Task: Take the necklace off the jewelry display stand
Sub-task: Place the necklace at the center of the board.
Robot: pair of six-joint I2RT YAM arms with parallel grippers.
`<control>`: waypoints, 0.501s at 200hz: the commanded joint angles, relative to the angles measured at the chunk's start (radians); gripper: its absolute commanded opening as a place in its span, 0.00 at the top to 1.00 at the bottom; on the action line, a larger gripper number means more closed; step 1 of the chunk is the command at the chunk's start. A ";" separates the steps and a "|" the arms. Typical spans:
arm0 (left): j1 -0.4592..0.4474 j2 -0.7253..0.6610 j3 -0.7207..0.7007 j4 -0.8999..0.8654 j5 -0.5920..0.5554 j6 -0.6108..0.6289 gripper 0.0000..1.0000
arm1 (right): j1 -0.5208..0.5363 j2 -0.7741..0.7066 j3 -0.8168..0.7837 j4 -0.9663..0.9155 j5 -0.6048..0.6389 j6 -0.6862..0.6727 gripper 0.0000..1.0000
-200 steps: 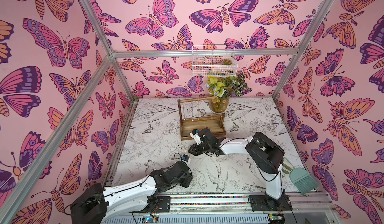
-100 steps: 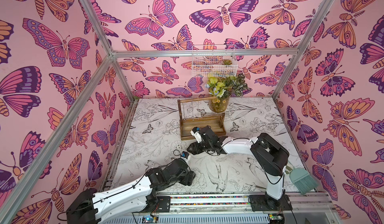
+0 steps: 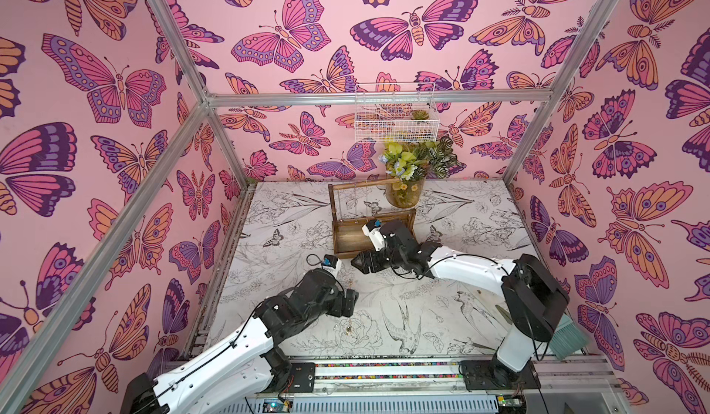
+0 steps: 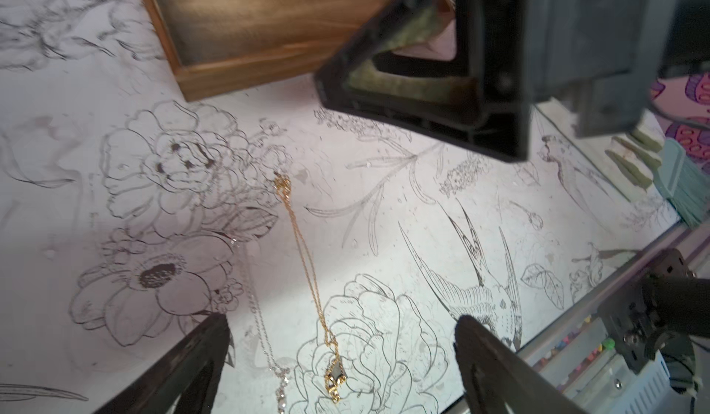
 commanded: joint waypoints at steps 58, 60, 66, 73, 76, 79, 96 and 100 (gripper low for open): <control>0.277 0.155 0.187 -0.017 0.181 0.200 0.00 | -0.126 -0.115 0.047 -0.067 0.024 -0.032 0.01; 0.283 0.158 0.189 -0.017 0.185 0.201 0.00 | -0.131 -0.114 0.048 -0.066 0.021 -0.033 0.01; 0.304 0.169 0.197 -0.011 0.199 0.204 0.00 | -0.142 -0.115 0.054 -0.067 0.018 -0.036 0.01; 0.324 0.181 0.206 0.002 0.219 0.206 0.00 | -0.159 -0.115 0.060 -0.066 0.014 -0.038 0.01; 0.335 0.187 0.209 0.005 0.226 0.206 0.00 | -0.165 -0.114 0.062 -0.064 0.010 -0.038 0.01; 0.343 0.194 0.213 0.011 0.232 0.206 0.00 | -0.171 -0.114 0.064 -0.059 0.007 -0.039 0.01; 0.380 0.224 0.234 0.030 0.271 0.207 0.00 | -0.206 -0.109 0.080 -0.045 0.000 -0.044 0.01; 0.388 0.232 0.239 0.033 0.277 0.209 0.00 | -0.213 -0.108 0.084 -0.041 -0.001 -0.048 0.01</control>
